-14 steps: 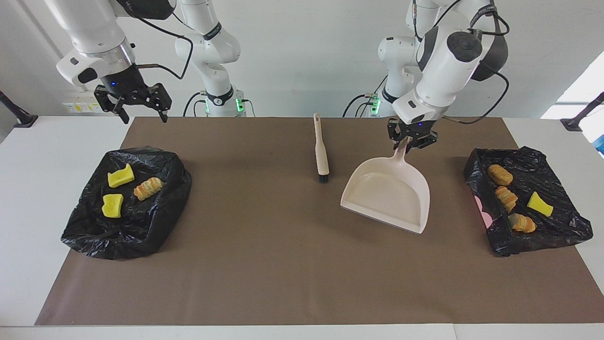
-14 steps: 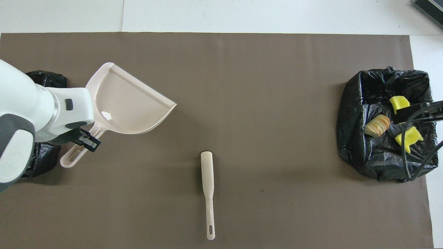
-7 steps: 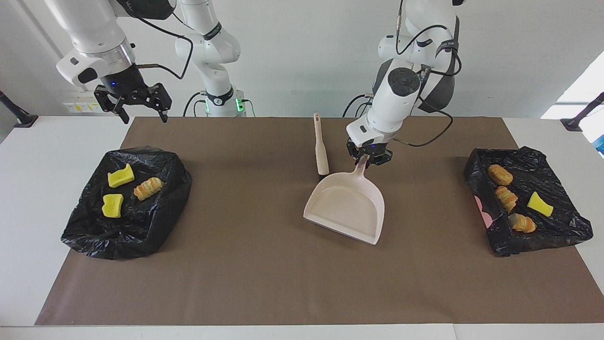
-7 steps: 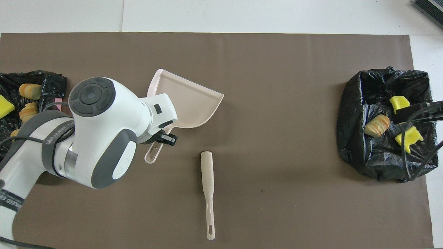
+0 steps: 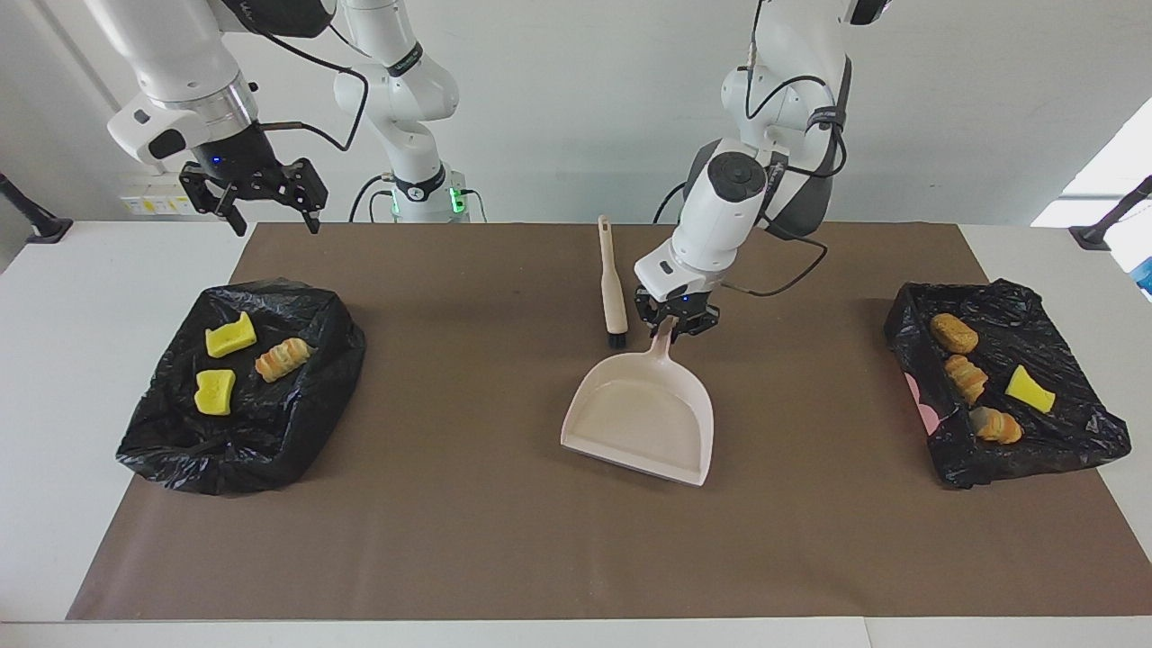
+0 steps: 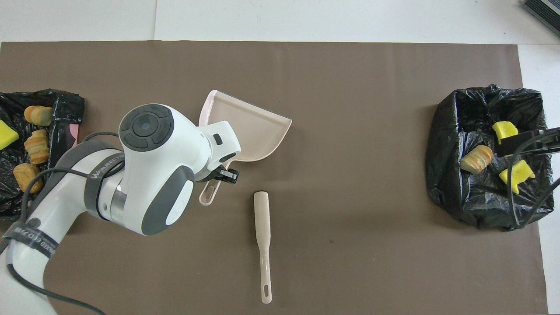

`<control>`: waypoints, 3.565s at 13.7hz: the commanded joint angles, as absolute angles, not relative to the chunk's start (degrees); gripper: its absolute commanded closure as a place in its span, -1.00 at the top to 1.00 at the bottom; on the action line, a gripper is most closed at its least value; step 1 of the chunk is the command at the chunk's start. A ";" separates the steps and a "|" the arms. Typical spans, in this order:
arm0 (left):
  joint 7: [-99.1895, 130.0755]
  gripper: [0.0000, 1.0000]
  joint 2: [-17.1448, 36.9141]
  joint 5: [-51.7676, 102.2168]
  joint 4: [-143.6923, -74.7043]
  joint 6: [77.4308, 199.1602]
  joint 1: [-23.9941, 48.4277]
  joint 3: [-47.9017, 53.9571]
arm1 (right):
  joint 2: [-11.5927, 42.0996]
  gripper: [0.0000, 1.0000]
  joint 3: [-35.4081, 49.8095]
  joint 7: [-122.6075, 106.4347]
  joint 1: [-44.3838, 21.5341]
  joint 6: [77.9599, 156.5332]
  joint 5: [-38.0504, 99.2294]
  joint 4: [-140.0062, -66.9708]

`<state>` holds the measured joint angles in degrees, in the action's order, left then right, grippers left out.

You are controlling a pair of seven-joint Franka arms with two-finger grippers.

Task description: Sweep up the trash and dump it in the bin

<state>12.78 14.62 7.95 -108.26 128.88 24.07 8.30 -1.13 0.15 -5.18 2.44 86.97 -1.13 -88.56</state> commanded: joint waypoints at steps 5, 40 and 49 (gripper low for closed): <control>21.88 -1.00 18.36 10.20 -107.67 135.08 27.76 7.12 | -2.11 1.00 0.18 -5.36 2.46 86.31 -0.88 -89.47; -0.17 1.00 -1.75 -1.06 -90.09 90.26 0.18 4.75 | -2.11 1.00 0.18 -5.36 2.46 86.40 -0.88 -89.47; 0.09 1.00 -6.50 2.46 -89.29 86.48 0.18 3.08 | -2.11 1.00 0.18 -5.36 2.46 86.40 -0.88 -89.47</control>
